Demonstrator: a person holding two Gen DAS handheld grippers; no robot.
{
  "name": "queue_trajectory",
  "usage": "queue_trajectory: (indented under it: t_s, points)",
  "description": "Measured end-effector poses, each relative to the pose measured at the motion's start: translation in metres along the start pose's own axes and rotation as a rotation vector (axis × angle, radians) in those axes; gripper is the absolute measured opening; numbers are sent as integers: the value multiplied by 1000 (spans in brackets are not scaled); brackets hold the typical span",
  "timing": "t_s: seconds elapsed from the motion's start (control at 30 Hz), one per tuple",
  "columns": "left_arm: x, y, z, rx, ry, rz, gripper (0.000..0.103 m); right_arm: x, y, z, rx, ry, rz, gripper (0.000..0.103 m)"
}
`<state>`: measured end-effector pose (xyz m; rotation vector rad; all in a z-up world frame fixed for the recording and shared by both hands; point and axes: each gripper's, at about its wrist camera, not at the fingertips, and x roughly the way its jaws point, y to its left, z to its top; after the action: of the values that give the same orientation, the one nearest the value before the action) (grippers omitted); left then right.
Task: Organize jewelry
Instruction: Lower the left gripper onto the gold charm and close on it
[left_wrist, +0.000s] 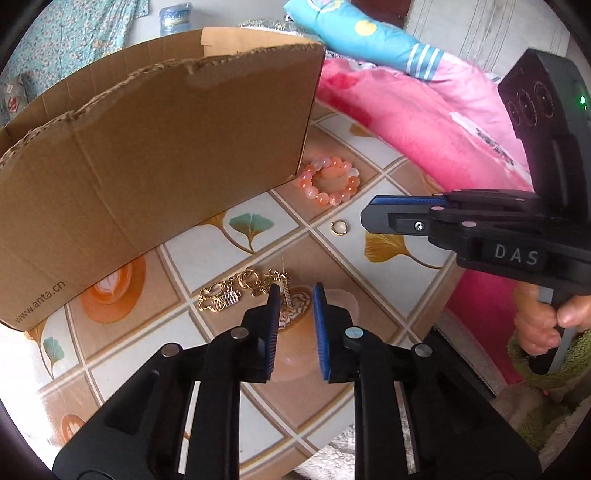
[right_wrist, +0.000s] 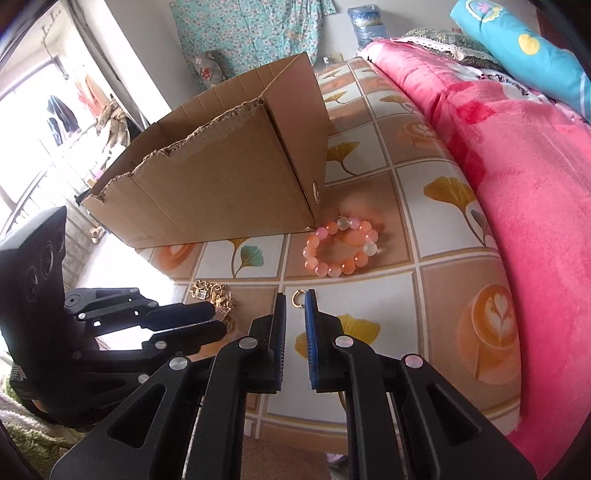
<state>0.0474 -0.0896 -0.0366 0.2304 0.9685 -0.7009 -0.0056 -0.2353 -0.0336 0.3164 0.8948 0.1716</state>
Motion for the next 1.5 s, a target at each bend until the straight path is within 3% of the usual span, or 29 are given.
queue_trajectory:
  t_s: [0.17, 0.6, 0.67, 0.73, 0.87, 1.27, 1.4, 1.5]
  points:
    - [5, -10, 4, 56, 2, 69, 0, 0, -1, -1, -6, -10, 5, 11]
    - [-34, 4, -2, -36, -59, 44, 0, -2, 4, -7, -33, 13, 15, 11]
    - [-38, 11, -6, -62, -66, 38, 0, 2, 7, -8, -47, 26, 0, 11]
    - [-40, 21, -11, -106, -63, 22, 0, 3, 11, -7, -65, 30, -19, 20]
    - [-42, 32, -18, -146, -67, 33, 0, 5, 20, -5, -133, 13, -90, 22]
    - [-55, 47, -29, -166, -100, 25, 0, 25, 34, -5, -253, 43, -206, 22]
    - [-56, 51, -29, -171, -114, 13, 0, 28, 40, -4, -257, 58, -211, 11]
    - [-55, 53, -30, -175, -120, 8, 0, 27, 42, -4, -245, 61, -220, 11]
